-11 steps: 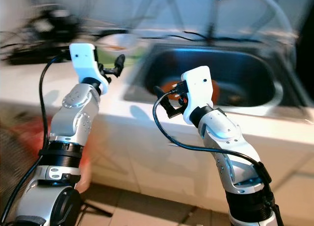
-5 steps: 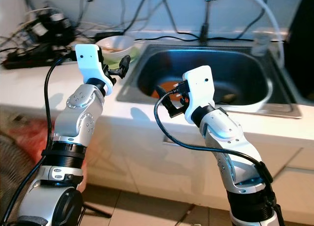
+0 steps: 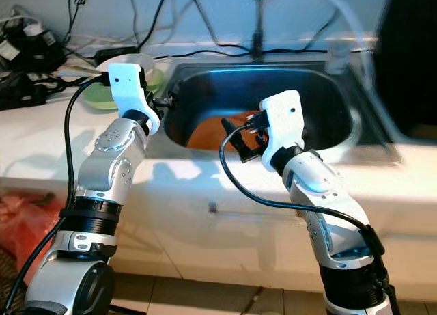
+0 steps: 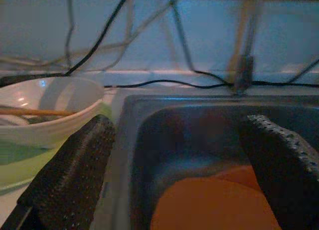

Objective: Kitchen organization

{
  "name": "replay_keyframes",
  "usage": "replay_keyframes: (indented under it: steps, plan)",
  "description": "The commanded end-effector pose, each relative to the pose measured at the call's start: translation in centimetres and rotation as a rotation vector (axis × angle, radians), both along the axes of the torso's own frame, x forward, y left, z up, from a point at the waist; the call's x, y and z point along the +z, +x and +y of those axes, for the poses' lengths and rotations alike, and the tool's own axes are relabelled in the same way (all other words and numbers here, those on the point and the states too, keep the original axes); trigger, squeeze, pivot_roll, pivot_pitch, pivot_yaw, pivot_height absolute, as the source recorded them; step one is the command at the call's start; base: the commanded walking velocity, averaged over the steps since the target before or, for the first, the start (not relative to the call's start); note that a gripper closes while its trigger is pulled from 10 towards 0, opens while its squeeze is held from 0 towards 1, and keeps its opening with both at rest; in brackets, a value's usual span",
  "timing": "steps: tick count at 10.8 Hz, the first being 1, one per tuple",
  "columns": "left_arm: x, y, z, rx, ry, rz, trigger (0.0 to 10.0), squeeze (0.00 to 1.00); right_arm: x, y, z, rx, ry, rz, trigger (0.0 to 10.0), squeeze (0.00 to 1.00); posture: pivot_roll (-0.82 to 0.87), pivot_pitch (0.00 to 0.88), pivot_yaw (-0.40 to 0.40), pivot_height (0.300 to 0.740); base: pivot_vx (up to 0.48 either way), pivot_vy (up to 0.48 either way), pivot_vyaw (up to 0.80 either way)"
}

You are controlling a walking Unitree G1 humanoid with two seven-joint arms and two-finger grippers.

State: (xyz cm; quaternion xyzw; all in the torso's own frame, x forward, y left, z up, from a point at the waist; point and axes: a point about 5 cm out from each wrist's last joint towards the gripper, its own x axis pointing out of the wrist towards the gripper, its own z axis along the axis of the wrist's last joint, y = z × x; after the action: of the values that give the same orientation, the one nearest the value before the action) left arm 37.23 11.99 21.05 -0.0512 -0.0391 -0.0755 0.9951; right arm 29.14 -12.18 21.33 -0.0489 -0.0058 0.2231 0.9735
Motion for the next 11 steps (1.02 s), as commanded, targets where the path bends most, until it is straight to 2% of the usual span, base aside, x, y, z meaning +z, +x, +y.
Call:
replay_keyframes:
  steps: [1,7,11]
  plan:
    - [0.04,0.09,0.42,0.016,0.007,0.009,10.0,0.0,0.1,0.04,0.22,0.006,-0.003,0.002,10.0,0.0,-0.11,0.0,0.102,0.74,0.315,0.0,0.0]
    - [-0.29,0.05,0.4,0.024,0.007,0.025,10.0,0.0,0.0,0.04,0.13,0.005,-0.008,0.008,10.0,0.0,-0.11,0.0,0.099,0.74,0.26,0.0,0.0]
    - [-0.39,0.02,0.3,0.018,0.009,0.027,10.0,0.0,-0.04,0.02,0.14,0.007,-0.012,0.009,10.0,0.0,-0.11,0.0,0.098,0.74,0.414,0.0,0.0]
